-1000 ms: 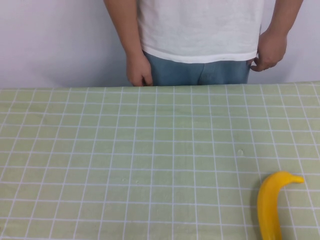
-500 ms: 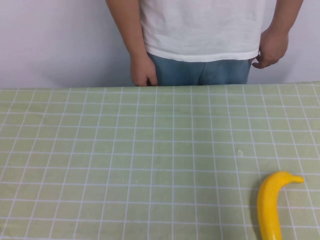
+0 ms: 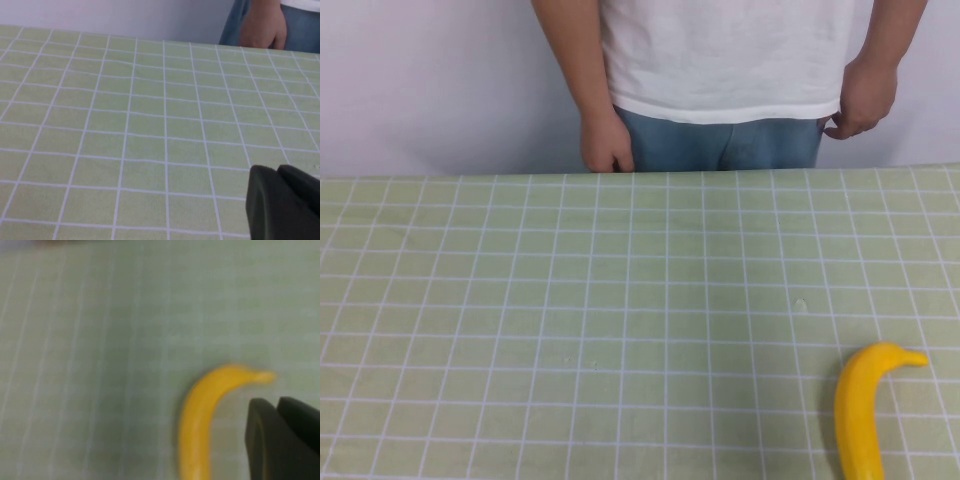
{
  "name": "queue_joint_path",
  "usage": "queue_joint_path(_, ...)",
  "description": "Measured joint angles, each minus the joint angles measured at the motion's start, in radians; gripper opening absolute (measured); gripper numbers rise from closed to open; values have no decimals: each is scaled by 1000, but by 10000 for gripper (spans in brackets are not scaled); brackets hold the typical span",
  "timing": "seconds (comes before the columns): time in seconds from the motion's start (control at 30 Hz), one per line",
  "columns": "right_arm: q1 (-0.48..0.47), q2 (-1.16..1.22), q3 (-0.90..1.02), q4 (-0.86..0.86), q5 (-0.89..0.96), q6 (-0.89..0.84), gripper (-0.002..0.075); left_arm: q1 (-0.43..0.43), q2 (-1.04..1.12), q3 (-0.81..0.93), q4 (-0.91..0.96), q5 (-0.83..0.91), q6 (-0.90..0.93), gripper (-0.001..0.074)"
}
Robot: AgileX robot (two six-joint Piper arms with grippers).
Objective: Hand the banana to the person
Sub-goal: Pick up the banana
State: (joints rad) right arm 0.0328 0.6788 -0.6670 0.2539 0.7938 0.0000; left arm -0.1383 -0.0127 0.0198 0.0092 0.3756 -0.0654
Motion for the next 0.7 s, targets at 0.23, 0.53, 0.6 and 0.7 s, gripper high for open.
queue_joint_path(0.23, 167, 308, -8, 124, 66, -71, 163, 0, 0, 0, 0, 0, 0, -4)
queue_joint_path(0.53, 361, 659, -11, 33, 5, 97, 433, 0, 0, 0, 0, 0, 0, -4)
queue_joint_path(0.6, 366, 717, -12, 8, -28, 118, 439, 0, 0, 0, 0, 0, 0, -4)
queue_joint_path(0.7, 366, 784, -19, -13, -84, 136, 443, 0, 0, 0, 0, 0, 0, -4)
